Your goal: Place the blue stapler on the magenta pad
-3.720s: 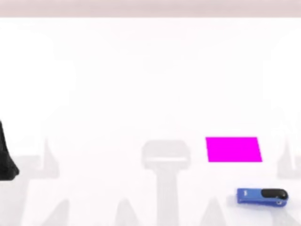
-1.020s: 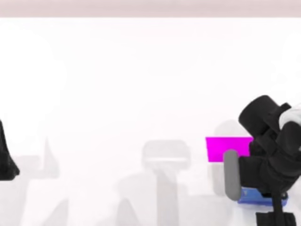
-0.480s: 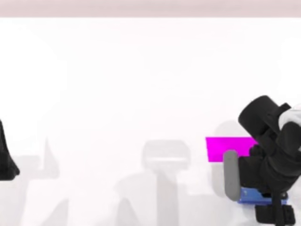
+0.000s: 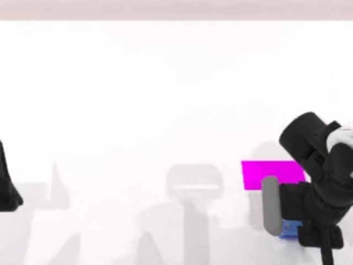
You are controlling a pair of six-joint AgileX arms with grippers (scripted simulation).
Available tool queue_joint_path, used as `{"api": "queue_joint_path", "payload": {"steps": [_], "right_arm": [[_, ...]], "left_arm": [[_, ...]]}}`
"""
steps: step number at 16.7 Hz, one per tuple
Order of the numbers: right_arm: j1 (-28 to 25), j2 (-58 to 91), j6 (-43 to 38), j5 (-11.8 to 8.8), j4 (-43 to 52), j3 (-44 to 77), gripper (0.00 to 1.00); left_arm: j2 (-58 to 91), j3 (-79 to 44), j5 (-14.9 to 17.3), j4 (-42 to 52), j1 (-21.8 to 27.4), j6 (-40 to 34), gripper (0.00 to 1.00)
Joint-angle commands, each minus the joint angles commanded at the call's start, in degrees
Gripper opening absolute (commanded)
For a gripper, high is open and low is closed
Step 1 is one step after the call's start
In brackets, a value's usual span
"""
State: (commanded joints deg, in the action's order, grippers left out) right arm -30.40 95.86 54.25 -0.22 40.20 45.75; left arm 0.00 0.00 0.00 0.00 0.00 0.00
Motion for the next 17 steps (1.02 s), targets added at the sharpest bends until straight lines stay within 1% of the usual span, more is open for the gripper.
{"api": "queue_joint_path", "payload": {"steps": [10, 13, 17], "right_arm": [[-0.08, -0.40, 0.22, 0.10, 0.93, 0.90, 0.00], [-0.26, -2.44, 0.51, 0.09, 6.82, 4.85, 0.00], [-0.31, -6.66, 0.60, 0.09, 19.42, 11.65, 0.00]], "left_arm": [[0.00, 0.00, 0.00, 0.00, 0.00, 0.00, 1.00], [0.00, 0.00, 0.00, 0.00, 0.00, 0.00, 1.00], [0.00, 0.00, 0.00, 0.00, 0.00, 0.00, 1.00]]}}
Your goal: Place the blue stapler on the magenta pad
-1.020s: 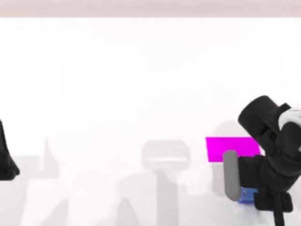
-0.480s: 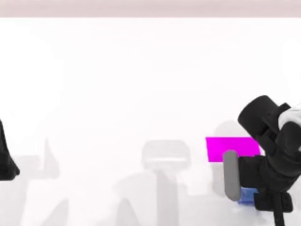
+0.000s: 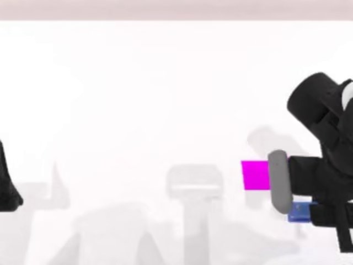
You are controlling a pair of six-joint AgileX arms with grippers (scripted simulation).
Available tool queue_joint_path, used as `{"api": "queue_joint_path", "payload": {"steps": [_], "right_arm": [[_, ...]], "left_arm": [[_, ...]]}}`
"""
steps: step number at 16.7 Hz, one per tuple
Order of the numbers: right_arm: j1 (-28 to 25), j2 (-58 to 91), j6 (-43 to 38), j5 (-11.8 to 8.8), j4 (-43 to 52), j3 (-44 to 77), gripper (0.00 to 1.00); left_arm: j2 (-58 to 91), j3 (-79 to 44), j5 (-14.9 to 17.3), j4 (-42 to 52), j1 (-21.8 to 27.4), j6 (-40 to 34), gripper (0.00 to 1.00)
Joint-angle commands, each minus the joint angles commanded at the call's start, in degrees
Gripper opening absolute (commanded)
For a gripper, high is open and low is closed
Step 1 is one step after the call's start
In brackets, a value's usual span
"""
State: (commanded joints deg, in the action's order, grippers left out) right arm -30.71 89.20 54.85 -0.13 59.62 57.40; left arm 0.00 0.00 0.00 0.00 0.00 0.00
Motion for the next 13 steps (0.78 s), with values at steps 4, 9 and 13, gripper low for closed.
{"api": "queue_joint_path", "payload": {"steps": [4, 9, 13], "right_arm": [[0.07, -2.97, -0.17, 0.02, 5.31, 3.70, 0.00], [0.22, -1.87, 0.18, 0.02, 5.30, 4.45, 0.00], [1.31, 6.13, 3.02, 0.12, 6.59, 13.35, 0.00]], "left_arm": [[0.00, 0.00, 0.00, 0.00, 0.00, 0.00, 1.00], [0.00, 0.00, 0.00, 0.00, 0.00, 0.00, 1.00], [0.00, 0.00, 0.00, 0.00, 0.00, 0.00, 1.00]]}}
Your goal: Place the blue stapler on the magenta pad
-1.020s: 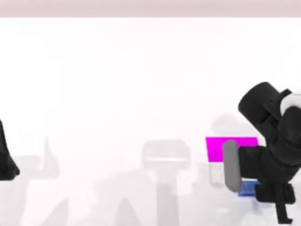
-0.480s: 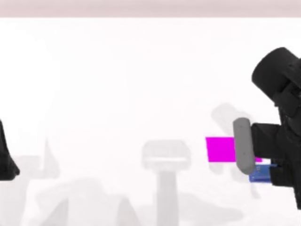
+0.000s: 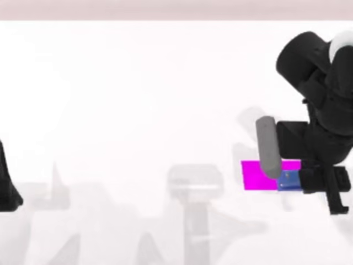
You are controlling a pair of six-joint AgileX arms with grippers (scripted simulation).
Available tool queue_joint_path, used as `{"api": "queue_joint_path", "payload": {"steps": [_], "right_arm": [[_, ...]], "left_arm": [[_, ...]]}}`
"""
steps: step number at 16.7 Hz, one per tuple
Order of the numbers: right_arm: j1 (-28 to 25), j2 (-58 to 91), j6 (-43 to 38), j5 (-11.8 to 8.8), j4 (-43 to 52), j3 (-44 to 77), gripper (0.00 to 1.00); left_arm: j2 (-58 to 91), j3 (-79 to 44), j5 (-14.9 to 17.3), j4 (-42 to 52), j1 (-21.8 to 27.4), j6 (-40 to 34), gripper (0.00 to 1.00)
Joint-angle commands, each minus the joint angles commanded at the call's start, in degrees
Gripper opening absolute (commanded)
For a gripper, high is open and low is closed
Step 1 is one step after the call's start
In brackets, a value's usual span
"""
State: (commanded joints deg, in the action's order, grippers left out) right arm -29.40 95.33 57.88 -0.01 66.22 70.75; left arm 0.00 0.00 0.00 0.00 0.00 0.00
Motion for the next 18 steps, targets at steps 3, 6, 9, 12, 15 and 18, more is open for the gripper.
{"api": "queue_joint_path", "payload": {"steps": [3, 6, 9, 12, 15, 18], "right_arm": [[1.38, 7.82, 2.53, 0.13, 1.01, 9.95, 0.00], [2.59, 13.71, 4.41, 0.25, 1.42, 16.79, 0.00], [2.90, 15.18, 4.93, 0.28, 1.53, 18.33, 0.00], [2.57, 15.01, 4.83, 0.27, 1.25, 18.03, 0.00], [2.60, 16.28, 4.86, 0.26, -2.80, 15.20, 0.00], [2.84, 18.81, 4.79, 0.27, -10.68, 10.25, 0.00]], "left_arm": [[0.00, 0.00, 0.00, 0.00, 0.00, 0.00, 1.00], [0.00, 0.00, 0.00, 0.00, 0.00, 0.00, 1.00], [0.00, 0.00, 0.00, 0.00, 0.00, 0.00, 1.00], [0.00, 0.00, 0.00, 0.00, 0.00, 0.00, 1.00], [0.00, 0.00, 0.00, 0.00, 0.00, 0.00, 1.00], [0.00, 0.00, 0.00, 0.00, 0.00, 0.00, 1.00]]}}
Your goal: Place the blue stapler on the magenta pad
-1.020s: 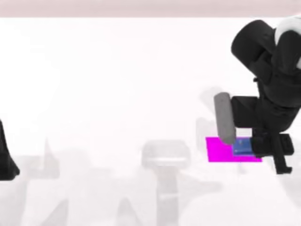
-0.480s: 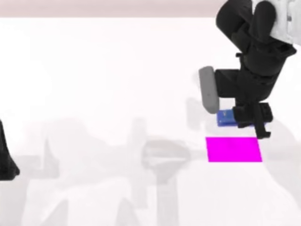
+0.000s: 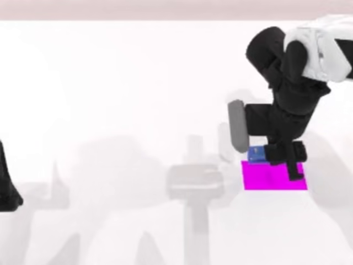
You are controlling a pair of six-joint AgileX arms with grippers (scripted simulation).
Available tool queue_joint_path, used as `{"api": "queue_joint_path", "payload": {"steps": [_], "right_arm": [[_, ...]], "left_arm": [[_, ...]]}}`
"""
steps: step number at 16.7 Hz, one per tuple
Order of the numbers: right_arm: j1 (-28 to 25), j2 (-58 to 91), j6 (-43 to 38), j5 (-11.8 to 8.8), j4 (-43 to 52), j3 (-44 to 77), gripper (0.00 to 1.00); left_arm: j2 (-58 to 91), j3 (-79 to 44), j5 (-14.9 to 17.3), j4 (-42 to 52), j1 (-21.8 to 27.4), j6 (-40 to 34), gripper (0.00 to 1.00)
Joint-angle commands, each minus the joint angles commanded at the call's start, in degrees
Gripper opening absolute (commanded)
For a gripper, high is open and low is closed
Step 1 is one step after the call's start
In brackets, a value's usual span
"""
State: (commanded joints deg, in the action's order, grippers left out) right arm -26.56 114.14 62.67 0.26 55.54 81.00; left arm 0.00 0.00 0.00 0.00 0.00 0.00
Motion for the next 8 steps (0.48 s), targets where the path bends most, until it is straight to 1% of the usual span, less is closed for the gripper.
{"api": "queue_joint_path", "payload": {"steps": [2, 4, 8], "right_arm": [[0.09, 1.70, 0.01, 0.02, -5.14, -3.30, 0.00], [0.13, 2.89, 0.08, 0.04, -8.09, -5.50, 0.00], [0.13, 3.19, 0.11, 0.05, -8.69, -6.00, 0.00]], "left_arm": [[0.00, 0.00, 0.00, 0.00, 0.00, 0.00, 1.00], [0.00, 0.00, 0.00, 0.00, 0.00, 0.00, 1.00], [0.00, 0.00, 0.00, 0.00, 0.00, 0.00, 1.00]]}}
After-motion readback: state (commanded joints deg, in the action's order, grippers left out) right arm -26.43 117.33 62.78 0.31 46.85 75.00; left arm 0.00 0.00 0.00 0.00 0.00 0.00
